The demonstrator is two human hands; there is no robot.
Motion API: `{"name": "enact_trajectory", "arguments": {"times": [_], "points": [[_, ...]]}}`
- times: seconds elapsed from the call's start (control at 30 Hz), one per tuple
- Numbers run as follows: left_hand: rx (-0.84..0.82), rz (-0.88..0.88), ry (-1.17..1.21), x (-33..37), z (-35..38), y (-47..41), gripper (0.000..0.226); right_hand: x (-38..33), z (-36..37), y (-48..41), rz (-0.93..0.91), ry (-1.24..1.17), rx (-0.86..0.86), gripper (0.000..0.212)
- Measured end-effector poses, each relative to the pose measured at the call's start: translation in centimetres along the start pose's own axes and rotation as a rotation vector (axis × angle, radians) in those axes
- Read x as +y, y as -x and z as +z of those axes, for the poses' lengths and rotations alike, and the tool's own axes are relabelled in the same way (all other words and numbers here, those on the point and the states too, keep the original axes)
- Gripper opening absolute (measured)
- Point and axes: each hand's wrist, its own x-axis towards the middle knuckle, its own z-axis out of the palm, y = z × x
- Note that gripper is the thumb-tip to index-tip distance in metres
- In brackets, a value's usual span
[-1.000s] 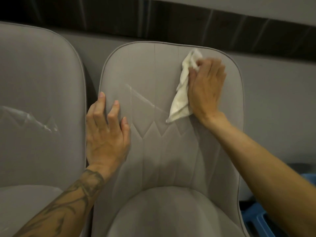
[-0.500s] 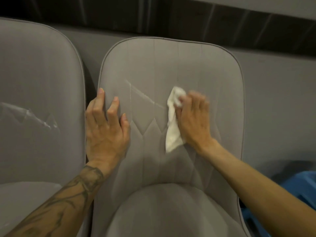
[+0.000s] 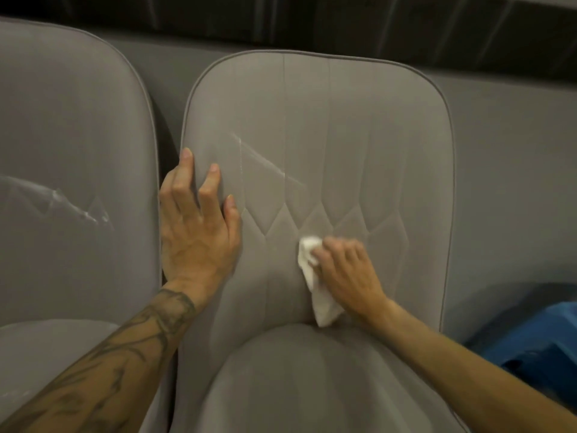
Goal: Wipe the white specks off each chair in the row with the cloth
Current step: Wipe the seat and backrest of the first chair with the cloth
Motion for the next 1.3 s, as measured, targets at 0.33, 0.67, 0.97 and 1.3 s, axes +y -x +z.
{"name": "enact_trajectory", "arguments": {"times": [0.33, 0.67, 0.97, 1.3], "points": [[-0.006, -0.004, 0.012, 0.0, -0.1, 0.0, 0.046, 1.7, -0.7, -4.4, 0.268, -0.010, 0.183, 0.023], [0.010, -0.005, -0.011, 0.0, 0.0, 0.0, 0.044, -0.2, 0.4, -1.2, 0.030, 0.007, 0.080, 0.020], [-0.018, -0.013, 0.001, -0.1, 0.0, 0.0, 0.045, -0.6, 0.5, -1.4, 0.002, -0.021, 0.063, 0.023], [-0.042, -0.024, 0.009, -0.1, -0.1, 0.0, 0.047, -0.1, 0.1, -10.5, 0.235, -0.067, 0.223, 0.031]]}}
